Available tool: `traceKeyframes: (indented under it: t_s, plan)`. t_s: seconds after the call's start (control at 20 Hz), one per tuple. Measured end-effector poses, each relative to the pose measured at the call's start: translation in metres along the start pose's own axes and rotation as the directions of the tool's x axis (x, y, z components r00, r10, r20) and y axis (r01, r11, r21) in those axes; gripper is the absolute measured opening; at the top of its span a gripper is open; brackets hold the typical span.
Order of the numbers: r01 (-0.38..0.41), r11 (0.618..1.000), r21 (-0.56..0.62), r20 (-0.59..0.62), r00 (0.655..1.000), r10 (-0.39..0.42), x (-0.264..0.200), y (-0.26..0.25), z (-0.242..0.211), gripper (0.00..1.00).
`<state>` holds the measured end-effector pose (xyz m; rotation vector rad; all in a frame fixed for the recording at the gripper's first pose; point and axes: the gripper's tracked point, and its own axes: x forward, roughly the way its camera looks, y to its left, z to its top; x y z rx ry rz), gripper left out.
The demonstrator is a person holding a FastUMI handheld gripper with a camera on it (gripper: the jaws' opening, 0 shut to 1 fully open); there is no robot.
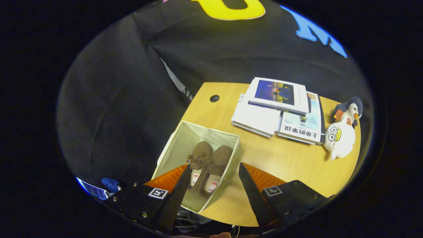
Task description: Open the storage box then place both shoes into the box .Put the left shoe in first, then the right shoe, with the right side of both shoes facing outward in a uniform manner.
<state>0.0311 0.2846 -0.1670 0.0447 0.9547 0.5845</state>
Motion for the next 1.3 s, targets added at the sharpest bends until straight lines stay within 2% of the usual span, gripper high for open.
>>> traceKeyframes:
  t_s: [0.15,0.25,0.3,0.4,0.5,0.65,0.75,0.85,0.9,0.95,1.3]
  plan:
    - [0.059,0.998,0.037,0.162,0.985,-0.064,-0.049,-0.033,0.017,0.95]
    - [0.132,0.99,0.047,0.276,0.951,-0.14,-0.075,-0.064,0.026,0.95]
    - [0.179,0.982,0.058,0.337,0.923,-0.188,-0.093,-0.079,0.033,0.95]
    - [0.248,0.965,0.084,0.469,0.845,-0.258,-0.138,-0.1,0.053,0.95]
    - [0.31,0.946,0.093,0.591,0.747,-0.303,-0.176,-0.119,0.065,0.95]
    - [0.366,0.926,0.094,0.77,0.563,-0.301,-0.237,-0.131,0.08,0.95]
    - [0.361,0.926,0.111,0.819,0.495,-0.292,-0.264,-0.131,0.079,0.95]
    - [0.383,0.916,0.122,0.844,0.445,-0.299,-0.285,-0.14,0.076,0.95]
    - [0.391,0.912,0.121,0.852,0.43,-0.298,-0.291,-0.143,0.075,0.95]
    - [0.393,0.912,0.118,0.852,0.431,-0.296,-0.293,-0.147,0.072,0.95]
    - [0.34,0.933,0.116,0.826,0.489,-0.281,-0.284,-0.183,0.067,0.95]
